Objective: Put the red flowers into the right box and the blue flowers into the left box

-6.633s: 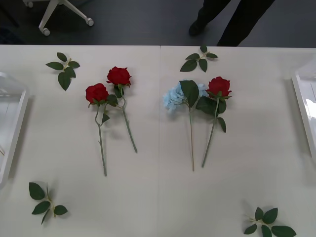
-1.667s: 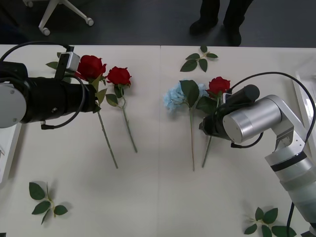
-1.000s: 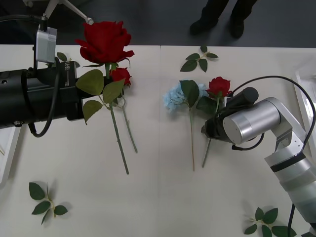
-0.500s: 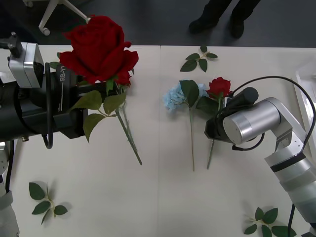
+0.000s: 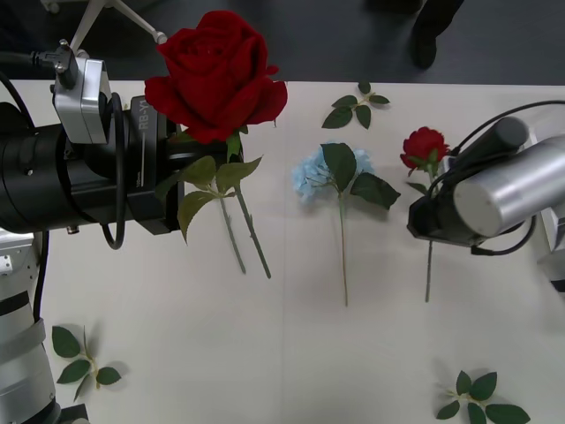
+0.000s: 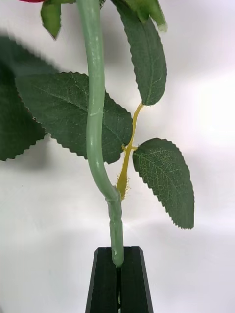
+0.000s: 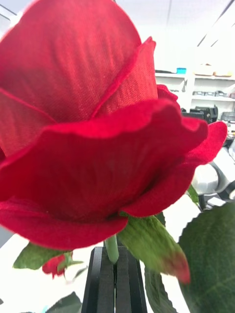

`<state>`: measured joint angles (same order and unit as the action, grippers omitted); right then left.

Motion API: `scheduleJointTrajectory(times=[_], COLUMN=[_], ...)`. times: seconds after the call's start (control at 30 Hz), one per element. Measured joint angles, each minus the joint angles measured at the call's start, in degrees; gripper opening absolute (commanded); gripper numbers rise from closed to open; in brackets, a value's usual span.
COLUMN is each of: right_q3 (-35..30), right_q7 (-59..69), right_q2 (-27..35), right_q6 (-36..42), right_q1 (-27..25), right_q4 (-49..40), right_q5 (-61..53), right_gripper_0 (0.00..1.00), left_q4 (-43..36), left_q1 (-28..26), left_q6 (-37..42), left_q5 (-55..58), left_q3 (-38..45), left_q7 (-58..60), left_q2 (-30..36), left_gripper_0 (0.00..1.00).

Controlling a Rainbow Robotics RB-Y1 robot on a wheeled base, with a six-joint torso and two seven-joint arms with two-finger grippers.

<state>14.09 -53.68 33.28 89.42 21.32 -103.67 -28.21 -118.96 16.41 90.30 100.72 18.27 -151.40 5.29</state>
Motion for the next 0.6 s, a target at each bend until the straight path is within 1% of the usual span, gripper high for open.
scheduleJointTrajectory(times=[0.17, 0.33, 0.4, 0.5, 0.6], right_q3=[-8.9, -17.9, -19.7, -20.9, -21.3], right_q7=[0.0, -0.2, -0.8, -1.0, -2.7], right_q2=[7.5, 13.2, 16.3, 22.2, 27.2], right_q6=[8.2, 12.8, 13.0, 12.9, 12.2], right_q1=[0.2, 0.3, 0.3, 0.3, 0.3], right_q4=[-8.2, -12.6, -13.2, -12.9, -10.2], right_q5=[-9.3, -14.9, -17.0, -19.7, -22.2], right_gripper_0=[0.0, 0.0, 0.0, 0.0, 0.0], left_q4=[1.2, 1.3, 1.3, 1.3, 1.3], left_q1=[0.3, 0.3, 0.3, 0.3, 0.3], left_q6=[0.0, 0.0, 0.0, 0.0, 0.0], left_q5=[0.0, 0.1, 0.1, 0.1, 0.1], left_q3=[-0.1, -1.0, -1.2, -1.1, -1.1], left_q7=[0.0, 0.0, 0.0, 0.0, 0.0], left_q2=[-1.0, -1.0, -1.0, -1.0, -1.0], left_gripper_0=[0.0, 0.0, 0.0, 0.0, 0.0])
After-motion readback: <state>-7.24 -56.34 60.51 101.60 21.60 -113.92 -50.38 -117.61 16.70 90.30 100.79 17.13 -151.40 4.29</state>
